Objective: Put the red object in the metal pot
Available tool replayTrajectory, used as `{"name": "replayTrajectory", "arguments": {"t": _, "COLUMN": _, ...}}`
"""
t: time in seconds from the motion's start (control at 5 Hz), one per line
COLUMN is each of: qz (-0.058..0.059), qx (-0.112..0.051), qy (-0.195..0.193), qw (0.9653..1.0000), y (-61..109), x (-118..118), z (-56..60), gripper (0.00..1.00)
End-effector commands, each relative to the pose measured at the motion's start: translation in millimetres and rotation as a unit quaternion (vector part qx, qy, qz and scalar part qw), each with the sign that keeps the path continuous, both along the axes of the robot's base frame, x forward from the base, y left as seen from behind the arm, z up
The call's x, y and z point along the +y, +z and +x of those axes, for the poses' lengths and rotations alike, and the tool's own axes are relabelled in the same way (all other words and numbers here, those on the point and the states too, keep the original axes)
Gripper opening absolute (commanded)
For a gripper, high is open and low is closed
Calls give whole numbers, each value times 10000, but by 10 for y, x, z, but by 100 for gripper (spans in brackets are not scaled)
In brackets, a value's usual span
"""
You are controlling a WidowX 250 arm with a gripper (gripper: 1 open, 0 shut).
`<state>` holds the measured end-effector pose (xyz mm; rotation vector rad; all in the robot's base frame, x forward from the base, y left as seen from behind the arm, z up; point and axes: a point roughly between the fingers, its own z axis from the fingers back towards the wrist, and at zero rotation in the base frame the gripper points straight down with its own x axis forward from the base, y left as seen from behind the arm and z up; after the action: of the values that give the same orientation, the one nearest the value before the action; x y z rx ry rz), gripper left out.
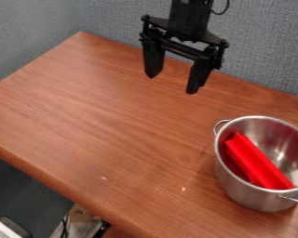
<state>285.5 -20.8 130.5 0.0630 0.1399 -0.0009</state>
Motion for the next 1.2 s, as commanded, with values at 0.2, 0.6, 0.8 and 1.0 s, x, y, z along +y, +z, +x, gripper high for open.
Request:
{"name": "replayTrajectory", "arguments": {"t": 0.2, "qz": 24, "qx": -204, "qy": -24, "qw": 9998, "y": 107, "x": -1, "z": 65, "gripper": 100}}
{"name": "replayTrajectory", "arguments": {"t": 0.6, "qz": 29, "qx": -203, "qy": -10, "qw": 9998, "y": 114, "x": 2, "z": 63, "gripper": 100}}
{"name": "replayTrajectory", "arguments": {"t": 0.8, "qz": 27, "qx": -183, "qy": -14, "qw": 9998, "y": 103, "x": 7, "z": 59, "gripper": 100}}
{"name": "replayTrajectory", "arguments": {"t": 1.0, "qz": 25, "qx": -163, "qy": -19, "qw": 9999, "y": 93, "x": 11, "z": 54, "gripper": 100}}
